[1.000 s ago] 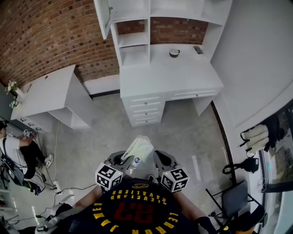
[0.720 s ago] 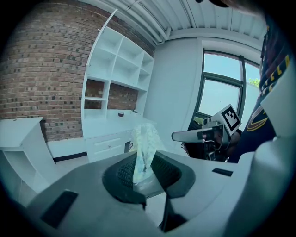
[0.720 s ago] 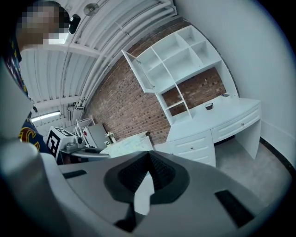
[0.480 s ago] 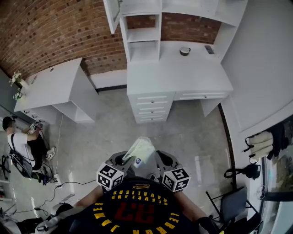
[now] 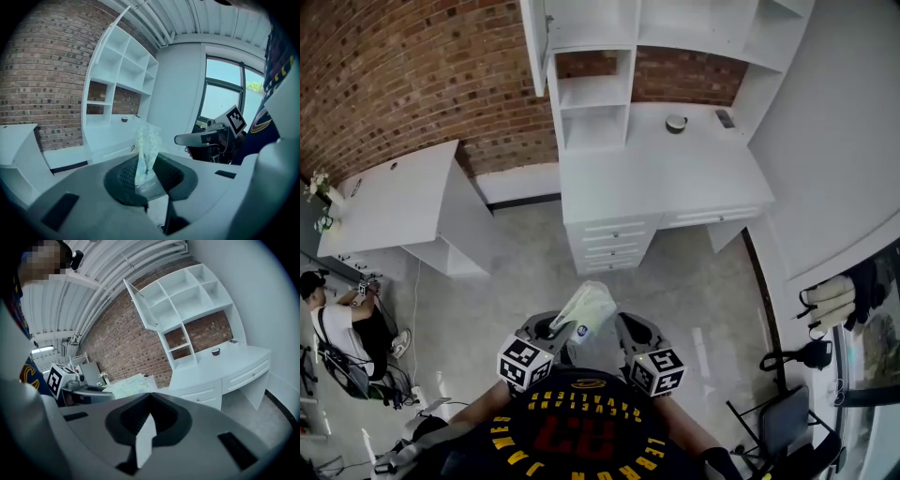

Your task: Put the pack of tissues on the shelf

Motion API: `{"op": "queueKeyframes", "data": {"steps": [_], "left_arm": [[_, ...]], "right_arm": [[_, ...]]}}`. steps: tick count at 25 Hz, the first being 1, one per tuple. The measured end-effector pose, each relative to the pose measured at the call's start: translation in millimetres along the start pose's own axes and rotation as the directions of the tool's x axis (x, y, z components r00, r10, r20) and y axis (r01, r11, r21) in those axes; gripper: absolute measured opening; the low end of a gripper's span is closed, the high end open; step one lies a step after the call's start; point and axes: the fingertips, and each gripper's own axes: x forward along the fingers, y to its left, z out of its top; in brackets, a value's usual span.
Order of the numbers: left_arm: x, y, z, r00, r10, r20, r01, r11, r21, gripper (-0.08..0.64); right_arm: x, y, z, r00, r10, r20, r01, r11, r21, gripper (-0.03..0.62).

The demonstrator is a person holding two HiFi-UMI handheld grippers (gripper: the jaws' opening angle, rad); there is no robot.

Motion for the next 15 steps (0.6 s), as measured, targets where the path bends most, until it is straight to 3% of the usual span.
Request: {"op": "queueKeyframes", "data": {"steps": [8, 15], "left_arm": [[-0.8, 76.5, 7.0, 0.998, -0.062, -0.012, 0.062, 0.998, 0.007, 0.060], [1.3, 114.8, 3.7, 0.993, -0.116, -0.030, 0.115, 0.993, -0.019, 0.060]], "right_arm": [[71.8, 14.3, 9.1, 0.998, -0.063, 0.011, 0.063, 0.998, 0.008, -0.011], [103.5, 22.3, 14.0, 0.993, -0.118, -0.004, 0.118, 0.993, 0.009, -0.011]]}}
